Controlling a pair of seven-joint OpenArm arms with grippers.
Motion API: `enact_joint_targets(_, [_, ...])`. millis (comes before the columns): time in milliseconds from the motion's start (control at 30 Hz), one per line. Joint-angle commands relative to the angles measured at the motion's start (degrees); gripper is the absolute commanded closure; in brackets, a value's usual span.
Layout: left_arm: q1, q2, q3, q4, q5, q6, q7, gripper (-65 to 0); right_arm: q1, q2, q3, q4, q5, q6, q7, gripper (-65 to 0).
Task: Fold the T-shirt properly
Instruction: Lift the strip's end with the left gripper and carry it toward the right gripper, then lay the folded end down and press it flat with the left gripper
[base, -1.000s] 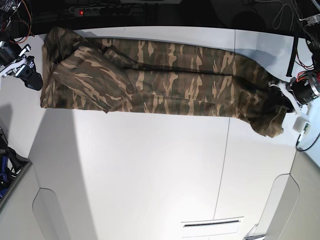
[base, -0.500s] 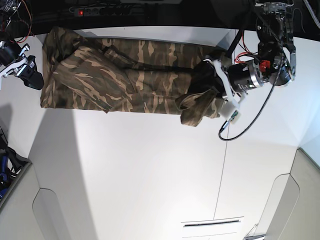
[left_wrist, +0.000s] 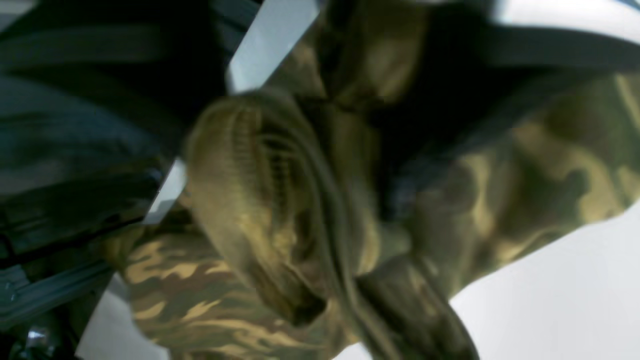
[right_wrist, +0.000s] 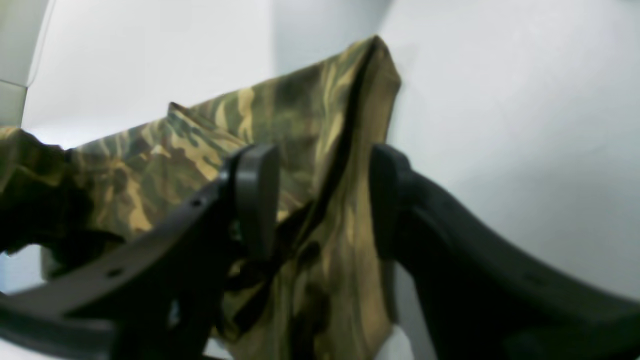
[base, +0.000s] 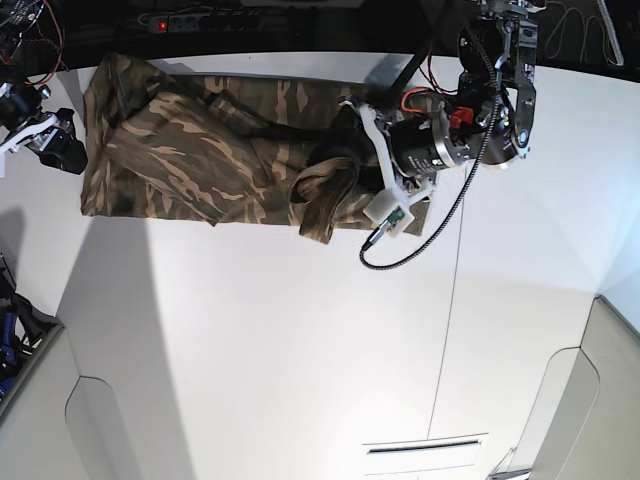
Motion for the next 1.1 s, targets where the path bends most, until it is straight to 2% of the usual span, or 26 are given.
enact_joint_targets(0, [-0.5, 0.0, 0.6, 0.9, -1.4, -0.3, -1.2, -38.9, 0.1, 1.1, 0.4, 0.9, 0.1, 0.2, 1.6, -32.1])
enact_joint_targets(133, [0.0, 0.0, 2.9, 0.9, -2.7, -0.3, -1.2, -38.9, 0.0, 1.1, 0.4, 0.9, -2.4, 0.2, 2.7, -40.4])
enact_joint_targets(300, [1.3, 0.0, 5.2, 0.9, -8.7, -0.3, -1.7, -38.9, -0.1, 1.1, 0.2, 0.6, -3.7, 0.2, 3.4, -40.4])
enact_joint_targets(433, [1.4, 0.0, 7.2, 0.9, -8.8, -0.3, -4.4, -38.9, 0.0, 1.1, -1.4, -0.9, -3.6, 0.2, 3.4, -40.4])
enact_joint_targets(500, [1.3, 0.5, 7.4, 0.9, -6.6, -0.3, -6.1, -38.9, 0.0, 1.1, -2.7, -1.6, -3.5, 0.2, 3.4, -40.4])
enact_joint_targets(633, [1.3, 1.1, 7.3, 0.9, 3.0, -0.3, -9.1, -38.9, 0.0, 1.1, -4.2, -2.0, -3.4, 0.1, 3.4, -40.3])
enact_joint_targets(867, [1.3, 1.1, 7.3, 1.0, 14.4, 1.6, -9.0, -38.9, 0.0, 1.0, -4.2, -2.0, 0.2, 0.1, 3.4, -40.3])
enact_joint_targets(967, [1.3, 1.1, 7.4, 1.0, 16.4, 1.5, -9.0, -38.9, 0.0, 1.1, -4.2, -2.0, 0.2, 0.2, 3.4, -40.3])
enact_joint_targets(1067, [1.3, 1.1, 7.5, 1.0, 15.0, 1.5, -9.0, -38.9, 0.0, 1.1, -4.2, -2.0, 0.2, 0.2, 3.4, -40.3])
